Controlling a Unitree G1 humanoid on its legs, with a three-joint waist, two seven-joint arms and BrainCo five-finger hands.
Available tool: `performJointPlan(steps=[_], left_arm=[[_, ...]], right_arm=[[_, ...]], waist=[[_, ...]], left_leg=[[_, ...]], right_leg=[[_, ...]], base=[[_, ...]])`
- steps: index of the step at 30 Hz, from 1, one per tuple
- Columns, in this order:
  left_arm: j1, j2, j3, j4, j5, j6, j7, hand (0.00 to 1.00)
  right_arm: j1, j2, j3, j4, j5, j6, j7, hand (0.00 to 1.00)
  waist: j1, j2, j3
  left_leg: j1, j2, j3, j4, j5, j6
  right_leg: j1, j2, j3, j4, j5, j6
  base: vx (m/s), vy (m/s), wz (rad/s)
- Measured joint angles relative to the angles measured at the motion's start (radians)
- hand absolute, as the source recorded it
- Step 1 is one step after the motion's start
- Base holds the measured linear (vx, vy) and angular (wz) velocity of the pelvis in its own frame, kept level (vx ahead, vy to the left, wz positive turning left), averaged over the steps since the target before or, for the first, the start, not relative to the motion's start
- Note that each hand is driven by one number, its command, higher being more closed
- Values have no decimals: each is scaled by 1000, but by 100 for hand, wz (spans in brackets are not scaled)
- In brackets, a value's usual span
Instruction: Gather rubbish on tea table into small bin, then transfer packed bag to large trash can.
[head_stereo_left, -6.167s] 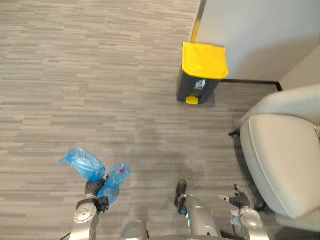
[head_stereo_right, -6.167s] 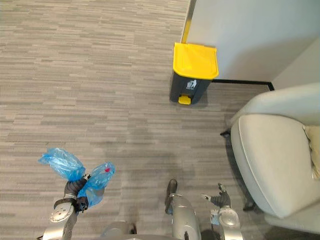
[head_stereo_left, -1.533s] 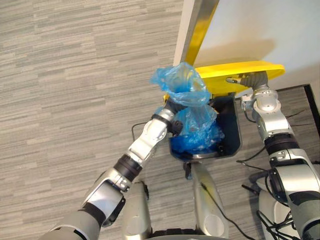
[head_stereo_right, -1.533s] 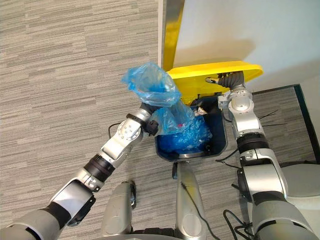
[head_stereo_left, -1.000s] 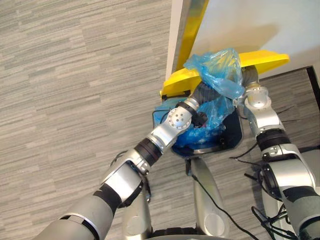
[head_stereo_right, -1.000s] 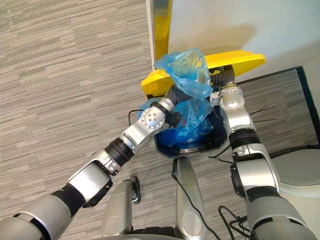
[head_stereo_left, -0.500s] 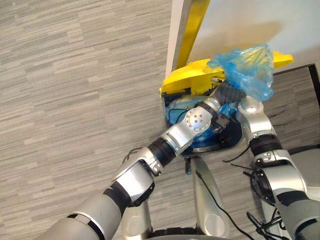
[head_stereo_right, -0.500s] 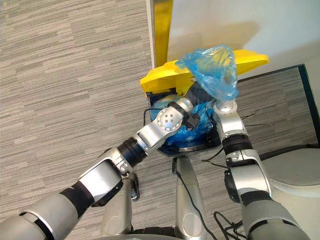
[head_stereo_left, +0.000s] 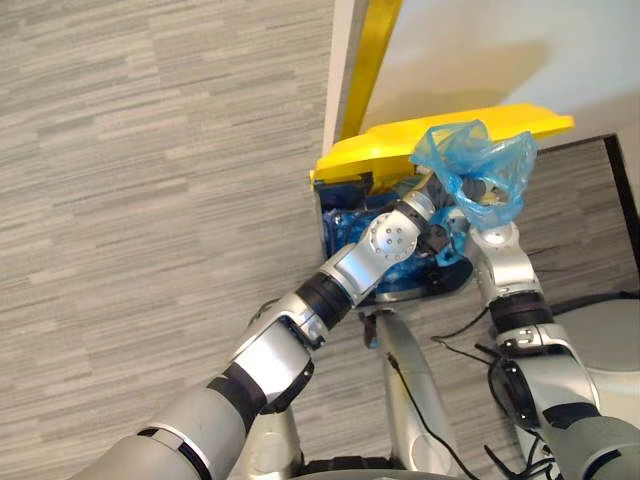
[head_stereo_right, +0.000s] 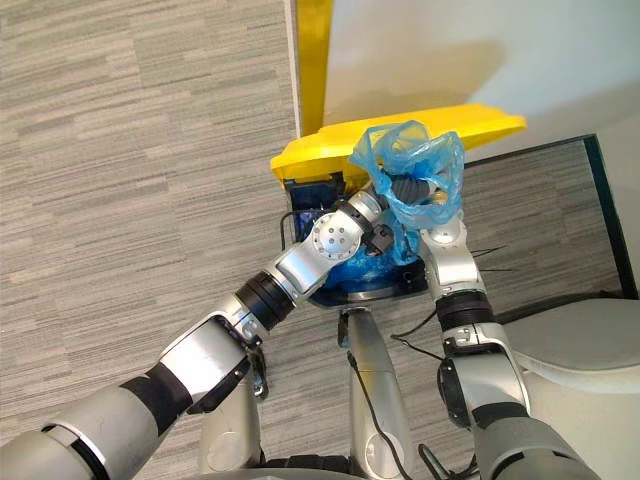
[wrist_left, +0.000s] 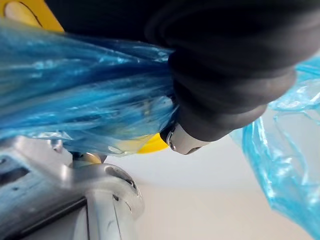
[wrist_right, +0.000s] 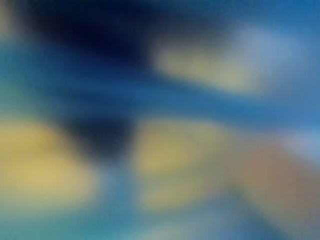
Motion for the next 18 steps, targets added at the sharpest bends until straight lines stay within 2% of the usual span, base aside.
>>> performJointPlan(steps=[2, 5, 8, 13, 14, 17, 18], left_arm=[[12, 1, 56, 50, 55, 23, 2, 0], [57, 8, 65, 56, 128, 28, 14, 0], [83, 11, 93, 56, 172, 43, 24, 0], [111, 18, 95, 55, 176, 51, 42, 0], [125, 27, 93, 57, 175, 51, 42, 0], [145, 32, 91, 63, 175, 51, 42, 0], [158, 43, 86, 83, 174, 51, 42, 0]], right_arm=[[17, 17, 40, -6, -1, 9, -2, 0], [45, 41, 85, -6, -2, 46, -10, 0], [52, 41, 105, -19, -16, 48, -17, 0], [60, 37, 125, -19, -146, 48, -22, 0], [70, 34, 130, -15, -219, 48, -22, 0], [76, 15, 153, -1, -292, 48, -22, 0], [76, -8, 164, 11, -355, 48, -21, 0]], waist=[[1, 0, 0], [13, -1, 1], [16, -1, 1], [26, -1, 1], [25, -1, 1], [22, -1, 1], [18, -1, 1]], left_leg=[[-24, 13, 10, 7, 0, -1], [-35, 26, 22, 9, -4, -10], [-26, 29, 37, 4, -4, -11], [11, 15, 65, -13, -4, -11], [27, 10, 64, -23, -4, -11], [49, -5, 58, -43, 5, -14], [60, -18, 52, -62, 18, -12]], right_leg=[[-23, 9, 2, -3, 12, -2], [-42, 21, 5, -3, 15, -5], [-41, 21, 11, 1, 15, -6], [-23, 16, 35, -1, 15, -6], [-8, 12, 35, -4, 15, -6], [12, 0, 34, -10, 15, -6], [26, -11, 31, -18, 15, -6]], base=[[-12, -25, -16], [49, -11, -15], [78, 32, -6], [35, 56, -5], [18, 38, 6], [5, 24, 13], [-6, 19, 28]])
